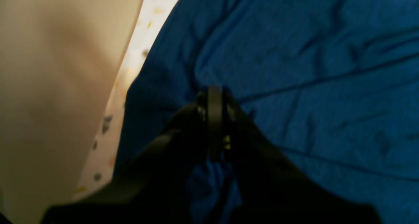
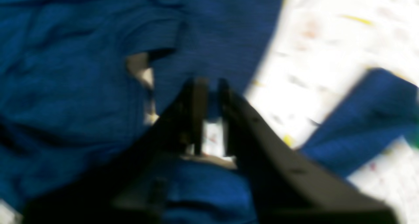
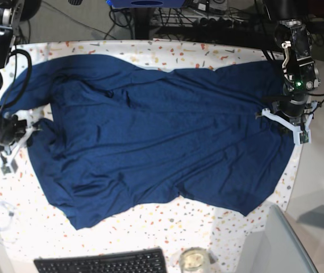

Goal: Layout the t-shirt on the table in an organized manner, then fold the t-shirt properly
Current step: 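Drag the sleeve fabric outward with the right gripper to spread it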

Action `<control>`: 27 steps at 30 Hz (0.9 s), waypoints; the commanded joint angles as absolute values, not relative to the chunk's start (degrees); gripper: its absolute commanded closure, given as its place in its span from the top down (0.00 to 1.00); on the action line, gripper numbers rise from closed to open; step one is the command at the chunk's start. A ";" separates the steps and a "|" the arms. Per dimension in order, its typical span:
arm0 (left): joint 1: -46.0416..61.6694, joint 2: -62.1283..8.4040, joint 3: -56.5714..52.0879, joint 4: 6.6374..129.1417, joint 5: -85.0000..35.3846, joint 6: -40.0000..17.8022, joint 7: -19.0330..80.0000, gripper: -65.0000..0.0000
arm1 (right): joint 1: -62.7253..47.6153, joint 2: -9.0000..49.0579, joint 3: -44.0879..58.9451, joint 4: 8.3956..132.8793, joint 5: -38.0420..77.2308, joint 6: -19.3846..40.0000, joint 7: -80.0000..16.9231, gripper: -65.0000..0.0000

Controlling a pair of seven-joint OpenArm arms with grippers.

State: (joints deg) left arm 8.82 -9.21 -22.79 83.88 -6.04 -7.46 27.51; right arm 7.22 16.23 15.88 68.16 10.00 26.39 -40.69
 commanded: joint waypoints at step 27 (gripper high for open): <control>10.24 -9.80 -22.90 84.62 -6.20 -7.25 25.89 0.00 | 19.12 21.76 15.78 51.82 10.59 24.75 -30.55 0.00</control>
